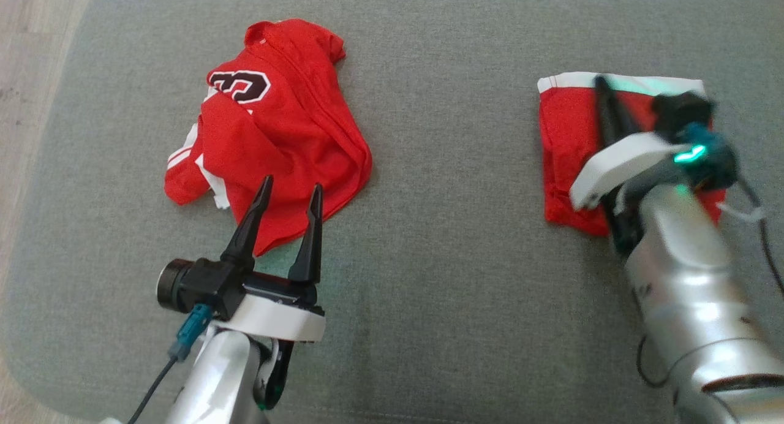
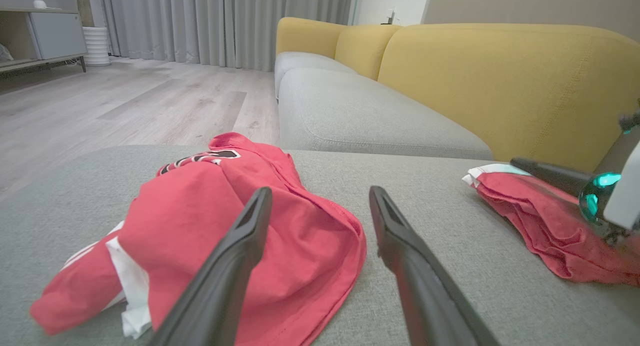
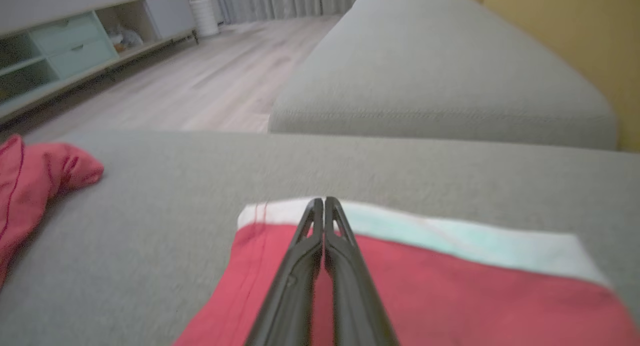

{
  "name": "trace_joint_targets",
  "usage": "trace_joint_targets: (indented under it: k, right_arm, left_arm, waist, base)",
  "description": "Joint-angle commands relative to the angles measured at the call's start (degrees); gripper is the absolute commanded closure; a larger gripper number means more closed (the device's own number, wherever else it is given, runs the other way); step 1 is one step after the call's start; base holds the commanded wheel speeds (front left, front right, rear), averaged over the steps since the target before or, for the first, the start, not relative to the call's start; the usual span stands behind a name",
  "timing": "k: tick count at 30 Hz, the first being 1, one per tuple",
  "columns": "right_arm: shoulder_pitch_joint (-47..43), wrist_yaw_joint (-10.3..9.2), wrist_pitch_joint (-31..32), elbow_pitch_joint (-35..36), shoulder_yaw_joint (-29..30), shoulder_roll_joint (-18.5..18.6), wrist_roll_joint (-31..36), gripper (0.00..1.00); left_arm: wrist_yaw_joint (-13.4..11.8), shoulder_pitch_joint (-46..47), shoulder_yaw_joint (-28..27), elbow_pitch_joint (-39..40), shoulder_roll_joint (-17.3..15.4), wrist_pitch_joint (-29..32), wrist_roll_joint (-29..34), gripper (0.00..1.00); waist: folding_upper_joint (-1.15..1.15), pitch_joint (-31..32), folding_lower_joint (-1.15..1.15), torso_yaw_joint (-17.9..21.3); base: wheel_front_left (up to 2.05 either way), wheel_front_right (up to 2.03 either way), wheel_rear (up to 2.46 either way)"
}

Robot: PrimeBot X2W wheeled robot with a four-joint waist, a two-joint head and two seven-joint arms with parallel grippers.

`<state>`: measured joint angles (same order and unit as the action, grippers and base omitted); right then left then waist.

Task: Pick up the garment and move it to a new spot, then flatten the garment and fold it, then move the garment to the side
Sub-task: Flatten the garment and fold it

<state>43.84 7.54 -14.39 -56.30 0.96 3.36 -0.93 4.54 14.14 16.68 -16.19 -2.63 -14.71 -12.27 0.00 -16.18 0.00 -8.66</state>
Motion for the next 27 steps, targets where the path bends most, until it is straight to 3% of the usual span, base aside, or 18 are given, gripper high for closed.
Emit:
trace_joint_targets:
  k: [1, 4, 11, 15, 21, 27]
  right_arm:
    - [0.0, -0.05, -0.3, -0.4, -3.4, -0.5, -1.0, 1.0]
    - [-0.9, -0.05, 3.1, -5.2, -8.7, -0.5, -2.3, 1.0]
    - [-1.7, -0.05, 0.1, -5.3, -9.0, -0.5, -6.2, 1.0]
    - [-5.5, -0.05, -0.6, 1.3, -7.7, -0.5, -10.9, 1.0]
    - [-15.3, -0.05, -0.6, 14.6, -2.9, -0.5, -9.4, 1.0]
    - [-25.2, -0.05, -0.6, 24.5, -2.1, -0.5, -10.7, 0.98]
  left_arm:
    - [-0.2, 1.4, -1.4, 1.7, -0.2, -0.3, -0.6, 0.0]
    - [-0.3, 1.4, -1.3, 1.5, -0.2, -0.3, -0.8, 0.0]
    - [-1.0, 0.6, -2.0, 1.6, -0.2, -0.3, -1.4, 0.0]
    - [-1.2, -0.7, -2.7, 1.9, -0.2, -0.3, -1.7, 0.0]
    - [-1.6, -2.7, -3.8, 2.2, -0.2, -0.3, -1.7, 0.0]
    - [-1.7, -5.1, -4.8, 2.5, -0.2, -0.3, -1.6, 0.0]
  waist:
    - [0.0, 0.2, 0.0, -0.1]
    - [0.0, 0.7, 0.0, -0.4]
    - [0.0, 3.0, 0.0, 0.6]
    - [0.0, 5.8, 0.0, 2.6]
    - [0.0, 8.7, 0.0, 5.4]
    - [0.0, 10.5, 0.0, 7.2]
  base:
    - [0.0, 0.0, 0.0]
    - [0.0, 0.0, 0.0]
    - [0.0, 0.0, 0.0]
    - [0.0, 0.0, 0.0]
    - [0.0, 0.0, 0.0]
    - [0.0, 0.0, 0.0]
